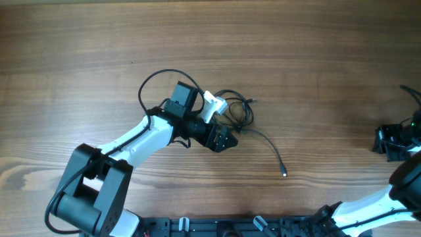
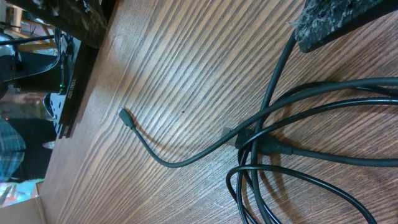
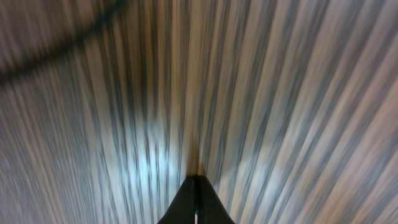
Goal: Untangle cables
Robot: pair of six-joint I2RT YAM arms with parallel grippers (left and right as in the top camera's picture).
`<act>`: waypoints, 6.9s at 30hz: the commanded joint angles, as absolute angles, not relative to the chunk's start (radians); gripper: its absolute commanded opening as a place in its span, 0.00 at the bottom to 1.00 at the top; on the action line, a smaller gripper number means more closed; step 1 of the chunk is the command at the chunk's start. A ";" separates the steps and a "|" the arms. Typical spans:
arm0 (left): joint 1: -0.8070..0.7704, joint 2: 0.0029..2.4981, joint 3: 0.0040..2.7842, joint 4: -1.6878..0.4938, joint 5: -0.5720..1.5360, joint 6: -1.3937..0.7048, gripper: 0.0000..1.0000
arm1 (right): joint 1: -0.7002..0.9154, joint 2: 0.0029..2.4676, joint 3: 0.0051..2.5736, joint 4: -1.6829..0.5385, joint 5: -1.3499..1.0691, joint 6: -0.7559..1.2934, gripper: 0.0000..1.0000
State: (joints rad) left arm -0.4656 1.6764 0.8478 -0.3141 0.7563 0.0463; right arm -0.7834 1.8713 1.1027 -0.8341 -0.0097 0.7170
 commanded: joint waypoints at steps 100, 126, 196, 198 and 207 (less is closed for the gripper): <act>-0.075 1.373 0.935 -0.828 0.215 -0.239 0.89 | 0.534 1.750 1.032 -0.391 -0.463 -0.007 0.64; -0.075 1.373 0.935 -0.835 0.215 -0.239 0.99 | 0.663 1.841 1.032 -0.373 -0.494 0.109 0.59; -0.076 1.373 0.935 -0.801 0.215 -0.239 1.00 | 0.664 1.844 0.940 -0.034 -0.114 0.852 0.89; -0.075 1.373 0.935 -0.801 0.215 -0.239 1.00 | 0.664 1.844 0.940 -0.045 -0.215 0.583 0.81; -0.076 1.373 0.935 -0.801 0.215 -0.239 1.00 | 0.662 1.844 0.940 -0.526 -0.026 -0.004 1.00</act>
State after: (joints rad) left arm -0.0792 1.3853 0.9360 -0.8040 0.2283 -0.2451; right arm 0.6655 1.7947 0.9855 -0.4435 -0.2024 0.1581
